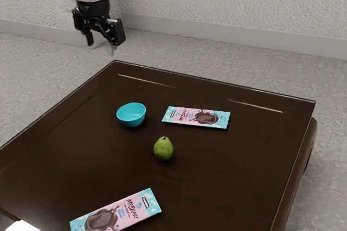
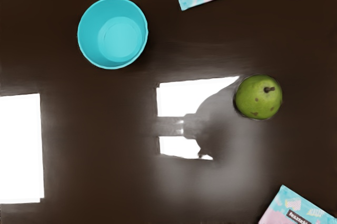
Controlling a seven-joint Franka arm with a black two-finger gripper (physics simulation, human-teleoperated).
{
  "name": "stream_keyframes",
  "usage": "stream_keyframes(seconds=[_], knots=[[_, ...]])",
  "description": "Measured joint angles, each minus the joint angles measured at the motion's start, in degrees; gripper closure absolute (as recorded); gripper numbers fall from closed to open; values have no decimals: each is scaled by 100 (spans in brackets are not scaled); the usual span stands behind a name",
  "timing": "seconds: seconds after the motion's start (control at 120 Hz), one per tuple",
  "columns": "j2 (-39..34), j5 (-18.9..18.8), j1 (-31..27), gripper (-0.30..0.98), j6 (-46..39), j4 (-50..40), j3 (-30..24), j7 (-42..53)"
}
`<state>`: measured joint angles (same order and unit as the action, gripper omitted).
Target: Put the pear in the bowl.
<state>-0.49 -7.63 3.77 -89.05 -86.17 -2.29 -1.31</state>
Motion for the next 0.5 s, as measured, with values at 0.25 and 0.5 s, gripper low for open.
stream_keyframes(seconds=[0.25,0.5], knots=[[175,335,585,0,-1505,-2438,-3,-33],[814,1252,761,0,-4075,-4057,89,48]])
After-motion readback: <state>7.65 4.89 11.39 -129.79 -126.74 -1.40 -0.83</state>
